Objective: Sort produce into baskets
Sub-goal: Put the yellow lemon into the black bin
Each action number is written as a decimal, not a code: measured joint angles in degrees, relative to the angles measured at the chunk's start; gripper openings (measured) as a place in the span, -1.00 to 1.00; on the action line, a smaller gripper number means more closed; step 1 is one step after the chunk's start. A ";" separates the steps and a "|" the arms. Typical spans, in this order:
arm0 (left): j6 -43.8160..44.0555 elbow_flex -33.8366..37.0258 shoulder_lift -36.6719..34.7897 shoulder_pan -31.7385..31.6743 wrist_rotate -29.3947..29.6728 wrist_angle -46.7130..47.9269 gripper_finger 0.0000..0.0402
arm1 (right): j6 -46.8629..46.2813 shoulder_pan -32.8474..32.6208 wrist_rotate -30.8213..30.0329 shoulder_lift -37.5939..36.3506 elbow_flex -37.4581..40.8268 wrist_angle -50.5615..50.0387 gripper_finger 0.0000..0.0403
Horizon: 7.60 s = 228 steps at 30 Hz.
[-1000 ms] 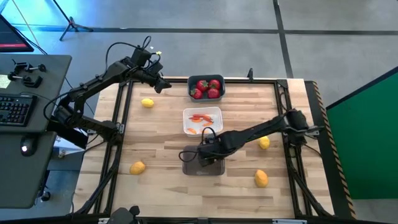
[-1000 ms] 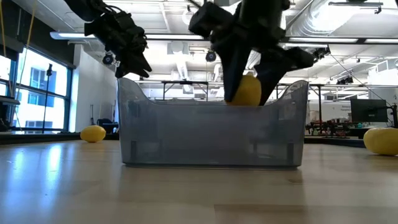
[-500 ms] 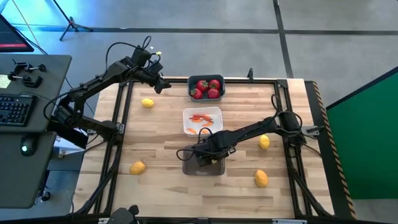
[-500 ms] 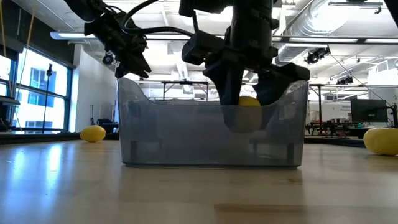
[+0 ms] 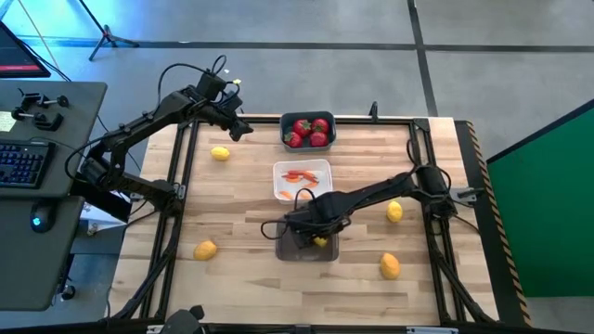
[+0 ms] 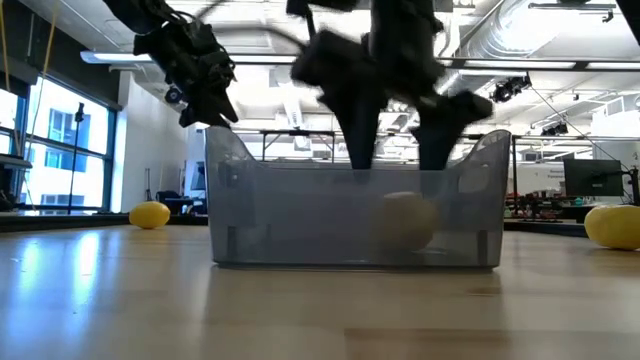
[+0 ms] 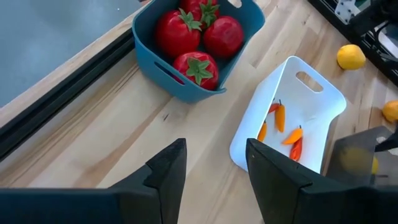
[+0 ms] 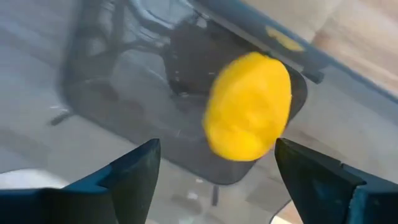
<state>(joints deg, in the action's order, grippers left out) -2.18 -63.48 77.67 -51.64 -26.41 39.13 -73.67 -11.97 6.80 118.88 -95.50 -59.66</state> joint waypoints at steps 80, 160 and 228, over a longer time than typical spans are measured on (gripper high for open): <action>0.55 -0.02 0.02 1.09 1.53 -1.22 -0.43 | -0.05 -24.34 1.40 -37.01 48.69 17.38 0.43; 0.14 -0.02 0.02 -6.32 1.53 -4.49 -0.72 | -13.03 -5.78 -20.30 -15.62 5.11 1.11 -0.16; -31.31 -0.02 0.02 -1.33 16.38 21.94 -0.11 | 62.35 8.23 0.50 -13.32 -7.33 -11.83 -0.29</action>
<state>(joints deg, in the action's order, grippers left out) -33.49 -63.51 77.69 -52.97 -10.03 61.07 -11.32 -3.74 7.30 105.56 -102.82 -71.49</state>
